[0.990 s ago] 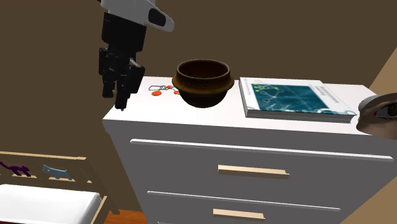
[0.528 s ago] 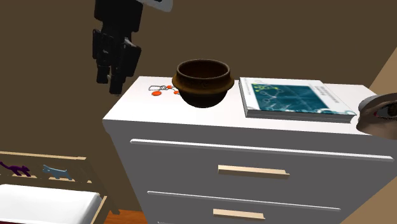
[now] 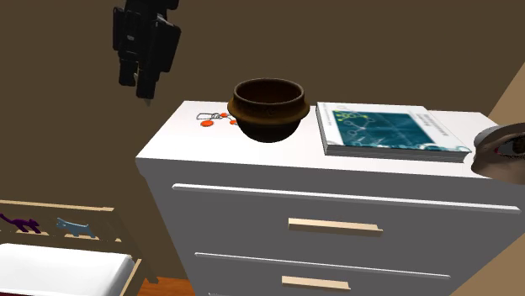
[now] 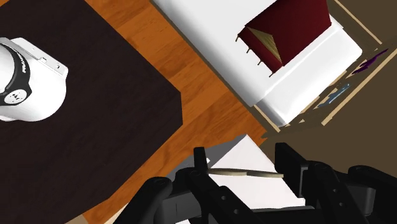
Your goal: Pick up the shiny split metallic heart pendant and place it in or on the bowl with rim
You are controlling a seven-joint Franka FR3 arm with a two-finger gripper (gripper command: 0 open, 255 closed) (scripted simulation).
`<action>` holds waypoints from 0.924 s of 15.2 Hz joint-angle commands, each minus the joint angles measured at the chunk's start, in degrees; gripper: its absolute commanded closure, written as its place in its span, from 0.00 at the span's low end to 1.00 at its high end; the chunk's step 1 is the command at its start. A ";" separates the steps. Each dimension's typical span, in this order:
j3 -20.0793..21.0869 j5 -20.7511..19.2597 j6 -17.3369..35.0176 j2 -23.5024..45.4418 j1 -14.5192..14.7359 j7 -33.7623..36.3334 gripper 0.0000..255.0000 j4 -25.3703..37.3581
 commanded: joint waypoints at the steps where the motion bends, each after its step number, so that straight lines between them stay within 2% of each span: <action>1: -0.01 0.00 -1.52 -0.14 0.04 0.64 1.00 1.49; 11: -0.48 -0.15 -8.12 0.03 -0.07 2.76 1.00 8.57; 14: -2.86 -1.79 -10.05 2.41 -1.74 -0.60 1.00 11.57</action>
